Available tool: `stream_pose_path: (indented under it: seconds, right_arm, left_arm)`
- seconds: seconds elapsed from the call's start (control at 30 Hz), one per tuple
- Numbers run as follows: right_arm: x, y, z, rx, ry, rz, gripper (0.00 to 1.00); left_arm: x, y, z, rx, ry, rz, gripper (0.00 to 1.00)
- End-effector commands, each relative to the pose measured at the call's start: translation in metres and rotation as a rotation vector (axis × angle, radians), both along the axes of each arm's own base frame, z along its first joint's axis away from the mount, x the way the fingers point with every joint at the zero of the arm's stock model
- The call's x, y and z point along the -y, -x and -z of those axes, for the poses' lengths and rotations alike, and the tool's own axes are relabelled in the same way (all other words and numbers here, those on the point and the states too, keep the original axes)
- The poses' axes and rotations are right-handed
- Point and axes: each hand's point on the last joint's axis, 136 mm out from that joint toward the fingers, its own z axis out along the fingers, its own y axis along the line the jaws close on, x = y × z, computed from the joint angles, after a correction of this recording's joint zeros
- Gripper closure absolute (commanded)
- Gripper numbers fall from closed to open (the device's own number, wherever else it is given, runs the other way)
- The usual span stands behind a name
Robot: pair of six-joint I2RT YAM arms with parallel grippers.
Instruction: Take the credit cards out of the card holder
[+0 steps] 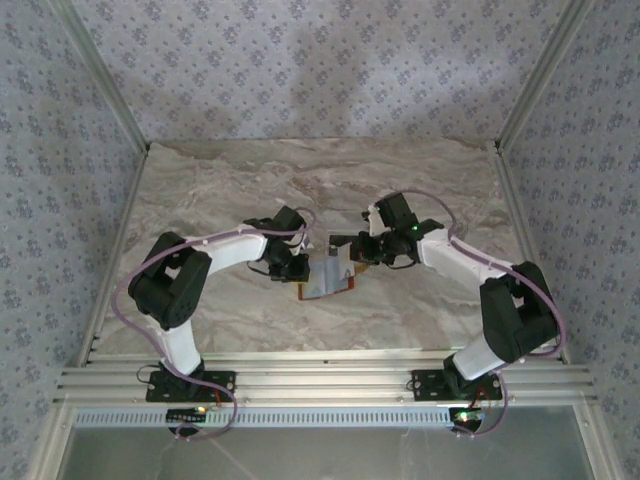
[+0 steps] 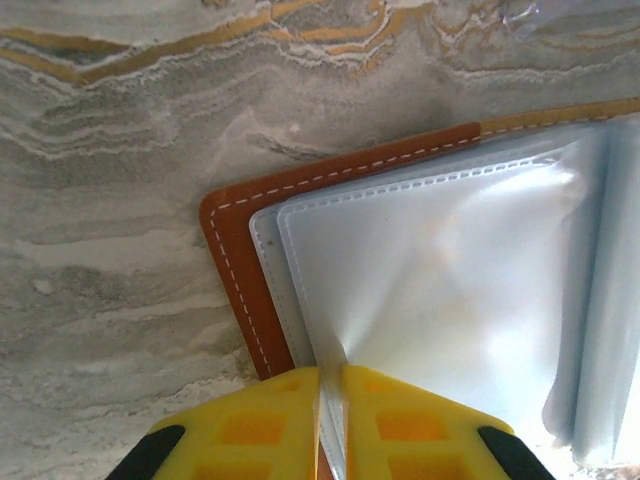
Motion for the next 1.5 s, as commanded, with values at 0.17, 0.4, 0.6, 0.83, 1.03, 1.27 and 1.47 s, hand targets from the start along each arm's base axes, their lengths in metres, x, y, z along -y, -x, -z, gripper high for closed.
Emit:
stream_pose_path:
  seconds: [0.17,0.4,0.6,0.83,1.03,1.27,1.47]
  right_arm:
    - [0.007,-0.029,-0.057,0.265,0.146,-0.237,1.0]
    - [0.005,-0.049,-0.071,0.459,0.281,-0.46,1.0]
    - [0.003,-0.06,-0.067,0.591,0.409,-0.719,1.0]
    - [0.002,-0.061,-0.042,0.593,0.516,-1.046,1.0]
    - [0.002,-0.073,-0.021,0.513,0.573,-1.196,1.0]
    - [0.0,-0.085,-0.013,0.513,0.624,-1.293,1.0]
    - [-0.008,-0.093,-0.006,0.555,0.646,-1.35,1.0]
  left_arm:
    - [-0.02,0.014,-0.006,0.028,-0.105,0.027,0.85]
    - [-0.012,0.008,-0.035,0.092,-0.068,0.027,0.82]
    - [-0.032,0.008,-0.035,0.083,-0.152,-0.041,0.82]
    - [-0.051,0.013,-0.02,0.03,-0.201,-0.105,0.8]
    - [-0.043,0.023,-0.012,-0.026,-0.168,-0.07,0.8]
    - [-0.039,0.031,-0.003,-0.063,-0.16,-0.04,0.8]
    - [-0.031,0.036,0.0,-0.082,-0.139,-0.028,0.8]
